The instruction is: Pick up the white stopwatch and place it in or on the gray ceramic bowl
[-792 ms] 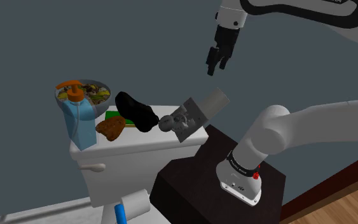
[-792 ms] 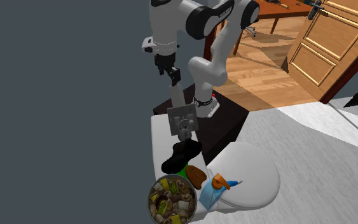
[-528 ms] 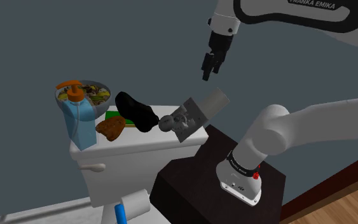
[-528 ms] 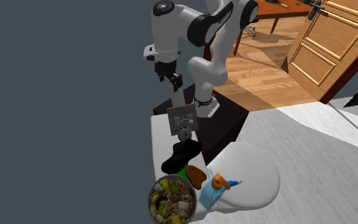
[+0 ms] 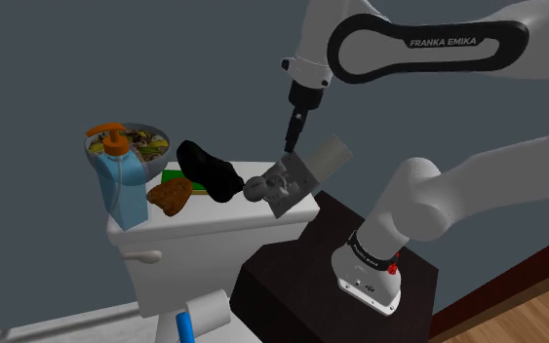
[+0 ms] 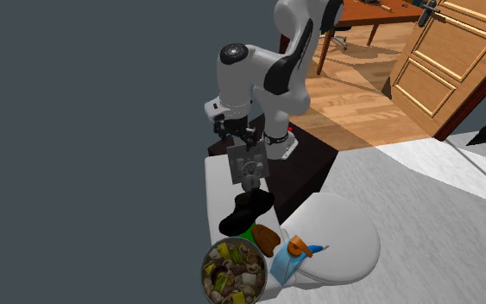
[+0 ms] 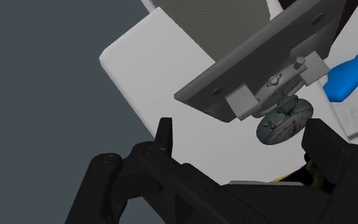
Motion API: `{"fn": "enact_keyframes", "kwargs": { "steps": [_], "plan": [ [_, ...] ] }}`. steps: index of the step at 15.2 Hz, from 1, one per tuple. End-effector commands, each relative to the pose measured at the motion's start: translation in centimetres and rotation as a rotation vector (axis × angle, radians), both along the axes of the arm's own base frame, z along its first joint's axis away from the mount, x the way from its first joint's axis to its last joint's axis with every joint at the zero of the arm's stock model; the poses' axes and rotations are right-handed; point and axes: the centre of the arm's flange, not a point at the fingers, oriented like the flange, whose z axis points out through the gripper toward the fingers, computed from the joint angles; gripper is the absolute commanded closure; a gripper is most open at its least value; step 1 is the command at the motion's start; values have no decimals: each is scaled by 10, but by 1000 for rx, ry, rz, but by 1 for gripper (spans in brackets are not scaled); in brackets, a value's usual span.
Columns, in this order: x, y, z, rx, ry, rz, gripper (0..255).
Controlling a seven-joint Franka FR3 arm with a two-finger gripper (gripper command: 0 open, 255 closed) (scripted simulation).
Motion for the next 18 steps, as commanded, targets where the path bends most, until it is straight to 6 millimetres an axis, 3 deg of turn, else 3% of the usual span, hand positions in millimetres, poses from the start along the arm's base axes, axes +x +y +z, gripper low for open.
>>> {"fn": "enact_keyframes", "kwargs": {
  "steps": [1,8,15,18],
  "plan": [
    [1,15,-18,18,-7,96,0],
    [-4,70,-77,74,-22,396,0],
    [-5,70,-113,74,-22,396,0],
    [-5,70,-117,74,-22,396,0]
  ]
}}
